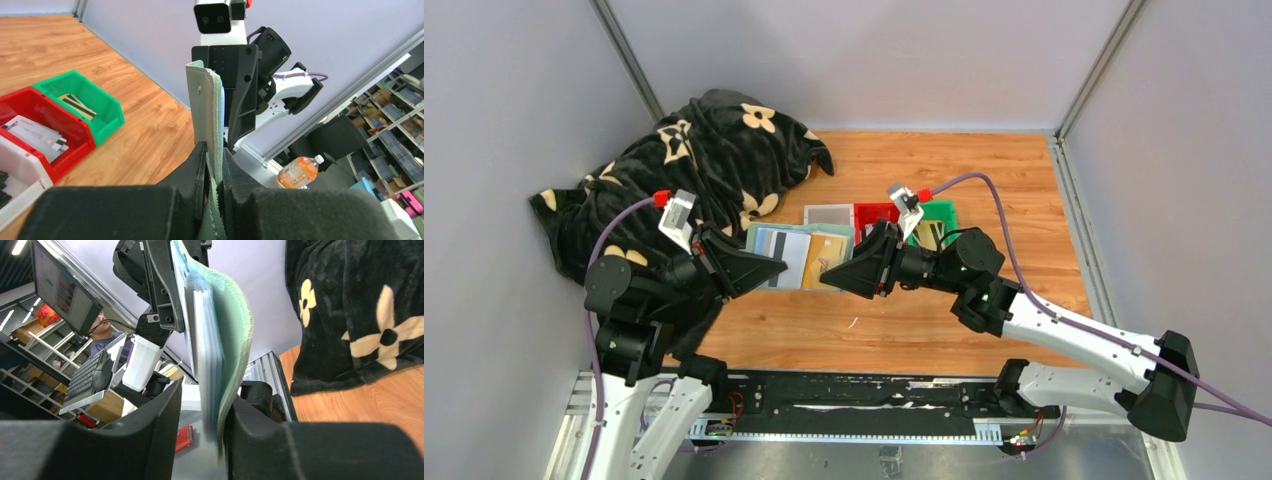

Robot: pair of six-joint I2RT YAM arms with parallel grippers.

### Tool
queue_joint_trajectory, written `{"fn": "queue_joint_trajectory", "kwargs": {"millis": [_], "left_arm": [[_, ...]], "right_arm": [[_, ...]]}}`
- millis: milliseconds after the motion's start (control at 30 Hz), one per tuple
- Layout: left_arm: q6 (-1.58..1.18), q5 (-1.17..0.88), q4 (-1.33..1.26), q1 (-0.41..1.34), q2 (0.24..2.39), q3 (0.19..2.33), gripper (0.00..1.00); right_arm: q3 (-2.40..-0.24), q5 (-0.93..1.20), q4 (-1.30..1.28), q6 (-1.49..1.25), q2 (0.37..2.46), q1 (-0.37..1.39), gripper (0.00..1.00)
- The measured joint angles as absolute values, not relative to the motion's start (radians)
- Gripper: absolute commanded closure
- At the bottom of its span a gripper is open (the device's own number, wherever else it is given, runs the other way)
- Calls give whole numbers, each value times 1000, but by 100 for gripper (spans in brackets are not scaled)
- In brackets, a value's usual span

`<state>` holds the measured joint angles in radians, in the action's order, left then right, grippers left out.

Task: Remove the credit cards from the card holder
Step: Remove the credit card from the card holder.

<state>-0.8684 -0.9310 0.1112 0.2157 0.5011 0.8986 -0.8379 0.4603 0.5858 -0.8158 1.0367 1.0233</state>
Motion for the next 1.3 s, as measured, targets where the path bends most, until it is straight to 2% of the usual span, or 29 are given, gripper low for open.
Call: {"fn": "queue_joint_trajectory", "kwargs": {"millis": [67,133,233,400,533,700,867,1000,1300], "left_arm": [[-872,-924,110,216,505,891,100],[-878,-921,112,216,513,884,100],[-899,-925,110,215,526,874,100],[-931,-925,106,210,542,871,100],[-947,-924,106,205,549,871,100],[-955,-923,106,203,558,871,100],[-958,-923,107,200,559,871,100],[-958,-923,107,199,559,871,100],[-958,-923,107,199,563,871,100]], "right_arm": [[-825,461,609,-836,1036,1010,41],[-811,466,619,-854,1032,994,36],[-805,475,615,-874,1014,946,32],[-807,471,548,-882,914,828,31],[-833,460,484,-883,839,757,36],[-869,497,477,-902,845,749,42],[-871,561,530,-957,923,756,46],[-874,595,562,-984,994,788,53],[-911,657,610,-1004,1131,875,55]]}}
